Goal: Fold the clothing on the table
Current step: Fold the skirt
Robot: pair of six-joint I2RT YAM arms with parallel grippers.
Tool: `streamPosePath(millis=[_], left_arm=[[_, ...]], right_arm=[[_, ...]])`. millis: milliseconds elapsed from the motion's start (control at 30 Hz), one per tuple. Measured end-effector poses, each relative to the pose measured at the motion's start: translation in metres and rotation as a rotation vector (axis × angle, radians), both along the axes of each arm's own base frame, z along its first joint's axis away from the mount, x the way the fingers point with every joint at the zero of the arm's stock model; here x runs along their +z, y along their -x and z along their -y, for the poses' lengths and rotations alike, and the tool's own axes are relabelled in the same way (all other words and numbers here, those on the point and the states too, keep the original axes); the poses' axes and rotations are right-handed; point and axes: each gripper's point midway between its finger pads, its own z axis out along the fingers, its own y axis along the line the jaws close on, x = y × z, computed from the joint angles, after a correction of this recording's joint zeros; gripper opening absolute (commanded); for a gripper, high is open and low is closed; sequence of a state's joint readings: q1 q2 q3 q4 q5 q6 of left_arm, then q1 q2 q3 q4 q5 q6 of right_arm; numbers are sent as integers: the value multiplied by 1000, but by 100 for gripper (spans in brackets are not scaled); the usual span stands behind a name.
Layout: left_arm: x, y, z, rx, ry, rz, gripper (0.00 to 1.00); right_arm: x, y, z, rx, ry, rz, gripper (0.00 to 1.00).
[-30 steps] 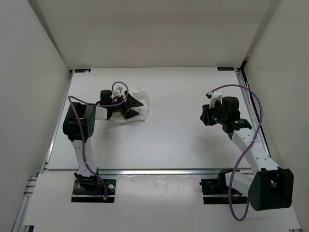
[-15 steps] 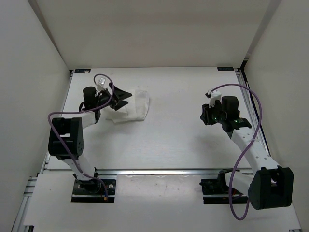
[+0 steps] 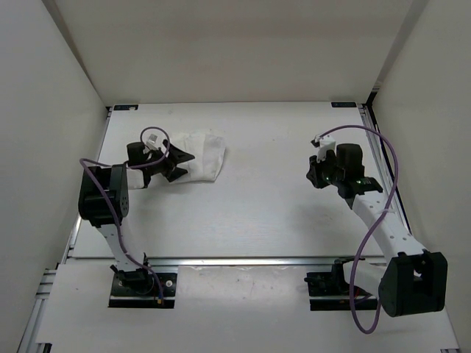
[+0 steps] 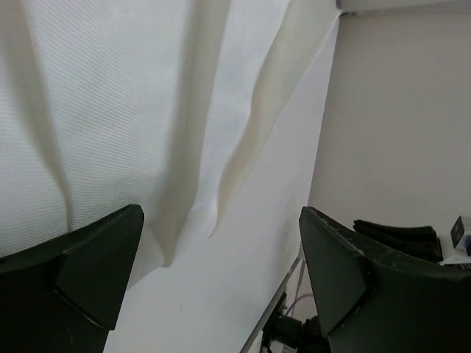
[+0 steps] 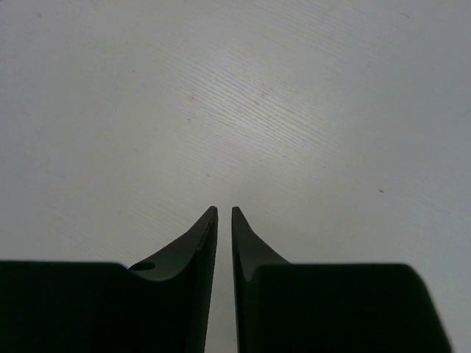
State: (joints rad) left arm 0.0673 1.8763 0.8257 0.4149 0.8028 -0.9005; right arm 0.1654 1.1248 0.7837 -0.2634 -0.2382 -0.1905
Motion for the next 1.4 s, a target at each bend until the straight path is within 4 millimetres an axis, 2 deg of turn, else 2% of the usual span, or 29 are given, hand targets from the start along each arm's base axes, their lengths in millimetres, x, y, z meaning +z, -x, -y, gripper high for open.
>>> streamPosePath(millis=[100,167,367,467,533,567,633,733,800,867,967,1067,1133,1167,1233,1267,1300,1400], left_arm=[[18,-18,-9,33,-1,43,99],[41,-31,-14,64,9,87,98],[142,-81,-22,135,32,317,99],[168,-96,-22,146,31,392,99],[164,-104,-23,155,38,406,99],[155,-106,-24,162,42,396,99],[122,-109,-26,183,34,341,98],[61,-111,-26,196,-16,213,98],[30,-108,-24,191,-45,139,91],[10,-105,-21,181,-60,93,80],[-5,-108,-19,164,-71,62,66],[-1,-115,-19,158,-68,68,64],[10,-120,-19,166,-65,88,66],[18,-123,-19,170,-63,102,60],[41,-128,-19,177,-55,136,60],[57,-129,-18,177,-53,165,65],[78,-128,-16,175,-53,202,98],[143,-112,-5,156,-72,309,99]], right_arm=[[0,0,0,3,2,1,5],[0,0,-2,7,2,-1,0],[1,-4,-8,22,4,-7,0],[2,-8,-12,31,4,-8,0],[2,-8,-14,36,5,-8,0],[2,-9,-14,37,6,-7,0],[4,-10,-14,38,5,-4,0],[4,-10,-13,36,6,-4,0],[4,-9,-11,30,7,-7,0],[5,-7,-8,23,9,-10,0],[7,-5,-5,18,15,-10,0],[11,-2,-6,22,21,-7,1],[16,-2,-11,35,25,-1,0],[18,-1,-14,44,24,3,0],[22,-1,-20,60,20,10,2],[24,0,-22,66,17,11,3],[25,0,-25,68,12,10,9],[28,-1,-24,54,-9,1,19]])
